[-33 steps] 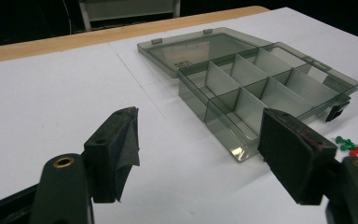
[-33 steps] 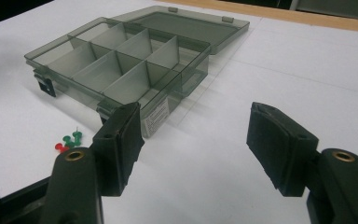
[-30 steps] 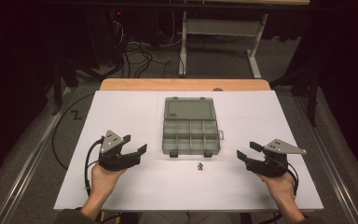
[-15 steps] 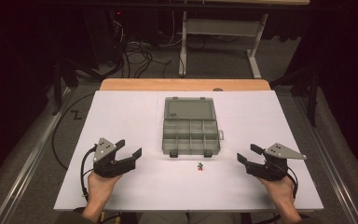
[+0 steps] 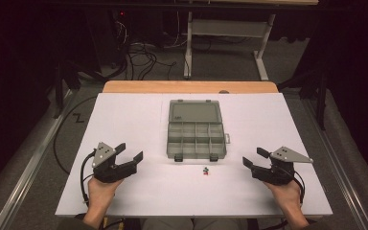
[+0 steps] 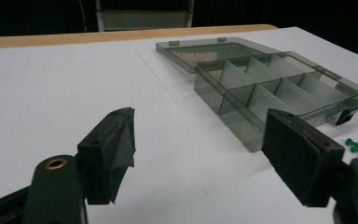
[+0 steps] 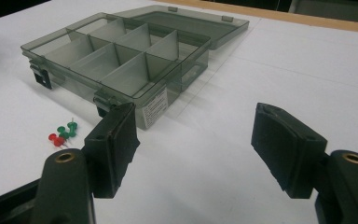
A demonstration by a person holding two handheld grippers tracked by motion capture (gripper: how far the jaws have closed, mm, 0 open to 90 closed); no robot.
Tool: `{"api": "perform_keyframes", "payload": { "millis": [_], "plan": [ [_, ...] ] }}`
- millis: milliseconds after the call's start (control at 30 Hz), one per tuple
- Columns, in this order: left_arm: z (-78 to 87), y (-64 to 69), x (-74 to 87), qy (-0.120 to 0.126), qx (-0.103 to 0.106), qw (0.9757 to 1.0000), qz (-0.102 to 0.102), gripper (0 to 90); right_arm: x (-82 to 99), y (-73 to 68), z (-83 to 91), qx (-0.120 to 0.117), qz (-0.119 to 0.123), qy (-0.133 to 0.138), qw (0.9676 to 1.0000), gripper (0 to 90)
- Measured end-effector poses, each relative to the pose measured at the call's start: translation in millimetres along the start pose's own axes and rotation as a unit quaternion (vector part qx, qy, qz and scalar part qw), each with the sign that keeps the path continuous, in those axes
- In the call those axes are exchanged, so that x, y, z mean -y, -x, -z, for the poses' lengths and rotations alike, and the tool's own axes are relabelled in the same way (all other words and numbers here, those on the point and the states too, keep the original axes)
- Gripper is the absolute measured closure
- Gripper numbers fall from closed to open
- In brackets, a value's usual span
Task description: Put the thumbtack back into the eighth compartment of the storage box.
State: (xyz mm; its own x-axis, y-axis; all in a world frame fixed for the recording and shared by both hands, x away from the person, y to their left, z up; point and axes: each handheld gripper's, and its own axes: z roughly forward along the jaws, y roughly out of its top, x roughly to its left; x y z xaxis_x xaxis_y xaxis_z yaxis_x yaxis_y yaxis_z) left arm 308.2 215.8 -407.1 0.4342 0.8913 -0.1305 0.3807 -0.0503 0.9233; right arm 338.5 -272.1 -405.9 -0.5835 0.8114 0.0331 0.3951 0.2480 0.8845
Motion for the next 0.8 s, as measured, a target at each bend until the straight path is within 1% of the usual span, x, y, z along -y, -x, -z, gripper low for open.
{"api": "perform_keyframes", "payload": {
  "millis": [233,367,400,467,533,600,667,800],
  "plan": [
    [-0.7,1.8,-1.1,0.001,0.004,1.0000,-0.007,25.9,-9.5,-6.2,-6.1,-0.004,0.003,-0.017,0.9998,33.7],
    [-4.1,4.9,-1.5,-0.001,0.010,0.9998,-0.014,25.3,-15.2,-11.1,-10.9,-0.012,0.004,-0.046,0.9988,37.7],
    [-4.4,5.9,-1.1,-0.004,0.010,0.9997,-0.020,25.3,-15.7,-11.8,-11.7,-0.013,0.005,-0.050,0.9987,38.3],
    [-4.4,6.7,-0.9,-0.004,0.007,0.9997,-0.025,25.1,-17.6,-14.8,-15.1,-0.020,0.009,-0.063,0.9978,39.7],
    [-3.7,5.9,-1.1,-0.002,0.005,0.9997,-0.023,24.7,-20.3,-18.1,-19.7,-0.028,0.011,-0.079,0.9964,42.3],
    [-2.6,5.4,-1.1,-0.001,0.003,0.9998,-0.021,24.5,-22.5,-19.6,-22.6,-0.032,0.010,-0.088,0.9955,43.9],
    [-2.3,5.6,-1.2,0.001,0.004,0.9998,-0.020,24.5,-24.3,-20.8,-24.6,-0.035,0.006,-0.097,0.9946,45.0],
    [-5.5,6.6,-1.9,0.000,0.009,0.9997,-0.022,24.2,-30.6,-23.7,-29.2,-0.038,0.008,-0.117,0.9924,48.2]
  ]
}}
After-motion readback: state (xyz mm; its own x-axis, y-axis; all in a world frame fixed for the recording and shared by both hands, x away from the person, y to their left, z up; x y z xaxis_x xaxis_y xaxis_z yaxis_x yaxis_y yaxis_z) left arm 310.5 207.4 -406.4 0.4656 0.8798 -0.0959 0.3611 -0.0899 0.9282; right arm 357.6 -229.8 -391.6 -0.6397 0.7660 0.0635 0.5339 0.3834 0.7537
